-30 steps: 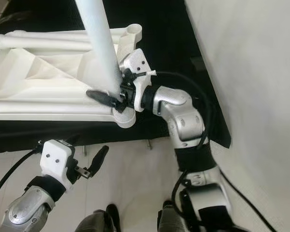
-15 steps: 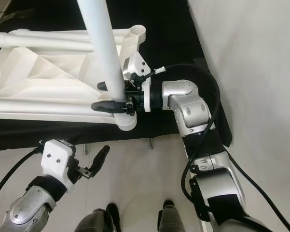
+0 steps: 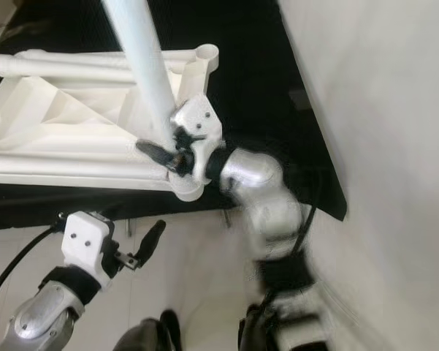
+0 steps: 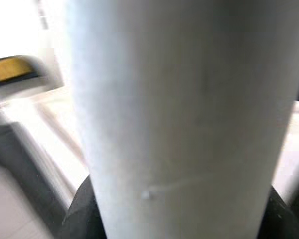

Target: Building children table

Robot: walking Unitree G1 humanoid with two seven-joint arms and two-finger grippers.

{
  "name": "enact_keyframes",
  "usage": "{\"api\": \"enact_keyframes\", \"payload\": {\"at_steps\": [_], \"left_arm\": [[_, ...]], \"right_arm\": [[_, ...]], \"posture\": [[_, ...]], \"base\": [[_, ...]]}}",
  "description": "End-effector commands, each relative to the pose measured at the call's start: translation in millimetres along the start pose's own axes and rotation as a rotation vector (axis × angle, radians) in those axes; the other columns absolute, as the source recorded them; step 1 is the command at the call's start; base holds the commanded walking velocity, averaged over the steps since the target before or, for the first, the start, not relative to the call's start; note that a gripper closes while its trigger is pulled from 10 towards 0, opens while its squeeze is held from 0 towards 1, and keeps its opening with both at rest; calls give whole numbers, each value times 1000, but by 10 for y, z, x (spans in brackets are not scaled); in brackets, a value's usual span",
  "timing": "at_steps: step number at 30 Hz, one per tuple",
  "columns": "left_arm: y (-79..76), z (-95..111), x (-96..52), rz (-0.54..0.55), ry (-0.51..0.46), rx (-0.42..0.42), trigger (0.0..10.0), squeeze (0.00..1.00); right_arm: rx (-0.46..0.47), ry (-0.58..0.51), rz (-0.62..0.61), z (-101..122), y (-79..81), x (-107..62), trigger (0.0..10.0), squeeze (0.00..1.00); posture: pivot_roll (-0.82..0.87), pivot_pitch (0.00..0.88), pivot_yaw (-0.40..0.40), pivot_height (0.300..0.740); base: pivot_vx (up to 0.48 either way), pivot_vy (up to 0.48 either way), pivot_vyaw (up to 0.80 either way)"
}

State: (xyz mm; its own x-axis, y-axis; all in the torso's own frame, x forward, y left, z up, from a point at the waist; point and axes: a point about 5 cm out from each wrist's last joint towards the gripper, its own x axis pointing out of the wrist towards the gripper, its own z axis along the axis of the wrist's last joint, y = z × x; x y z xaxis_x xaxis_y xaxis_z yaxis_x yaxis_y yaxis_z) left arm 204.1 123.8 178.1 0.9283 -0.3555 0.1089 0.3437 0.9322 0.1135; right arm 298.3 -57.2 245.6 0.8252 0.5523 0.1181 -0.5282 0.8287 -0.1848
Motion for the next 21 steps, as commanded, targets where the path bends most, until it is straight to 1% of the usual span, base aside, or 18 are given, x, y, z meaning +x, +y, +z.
{"api": "enact_keyframes", "payload": {"at_steps": [1,5,6,9,10,11,12,13,14,15,17,18,19,20,21], "left_arm": [[31,-46,-24,11,25,4,10000,0],[35,-49,-20,8,27,5,10000,0],[37,-49,-16,8,27,6,10000,0],[38,-49,-13,8,26,6,10000,0],[41,-48,-13,12,26,7,10000,0],[42,-46,-12,17,25,8,10000,0],[42,-45,-11,20,25,8,10000,0],[37,-43,-9,21,24,8,10000,0],[34,-41,-7,21,23,7,10000,0],[31,-39,-5,22,23,6,10000,0],[27,-36,-5,23,22,4,10000,0],[25,-35,-5,23,21,4,10000,0],[22,-34,-5,23,21,3,10000,0],[22,-34,-5,23,21,3,10000,0],[20,-34,-6,23,21,2,10000,0]], "right_arm": [[83,236,-83,-445,-13,-52,0,0],[73,218,-96,-406,-55,11,0,0],[65,210,-82,-379,-64,42,3176,0],[60,204,-72,-359,-68,61,3176,0],[67,168,-15,-300,-54,95,10000,0],[86,130,48,-245,-43,121,10000,0],[104,99,106,-194,-12,133,10000,769],[122,71,179,-137,3,144,10000,1000],[132,57,220,-106,11,146,10000,1000],[112,28,319,-36,-9,155,10000,1000],[73,-3,432,50,-40,150,10000,1000],[60,-9,464,72,-51,144,10000,1000],[22,-9,493,86,-88,149,10000,961],[22,-9,493,86,-88,149,10000,961],[-5,-4,526,93,-126,153,10000,341]], "posture": [[-21,337,115,740],[-20,333,114,740],[-16,337,110,740],[-16,337,110,740],[-8,335,112,740],[-5,336,110,740],[-4,336,109,740],[3,336,106,740],[3,336,106,740],[4,337,106,740],[4,339,106,740],[4,339,106,740],[7,339,105,740],[7,339,105,740],[7,339,105,740]], "base": [[0,0,0],[0,0,0],[0,0,0],[0,0,0],[0,0,0],[0,0,0],[0,0,0],[0,0,0],[0,0,0],[0,0,0],[0,0,0],[0,0,0],[0,0,0],[0,0,0],[0,0,0]]}}
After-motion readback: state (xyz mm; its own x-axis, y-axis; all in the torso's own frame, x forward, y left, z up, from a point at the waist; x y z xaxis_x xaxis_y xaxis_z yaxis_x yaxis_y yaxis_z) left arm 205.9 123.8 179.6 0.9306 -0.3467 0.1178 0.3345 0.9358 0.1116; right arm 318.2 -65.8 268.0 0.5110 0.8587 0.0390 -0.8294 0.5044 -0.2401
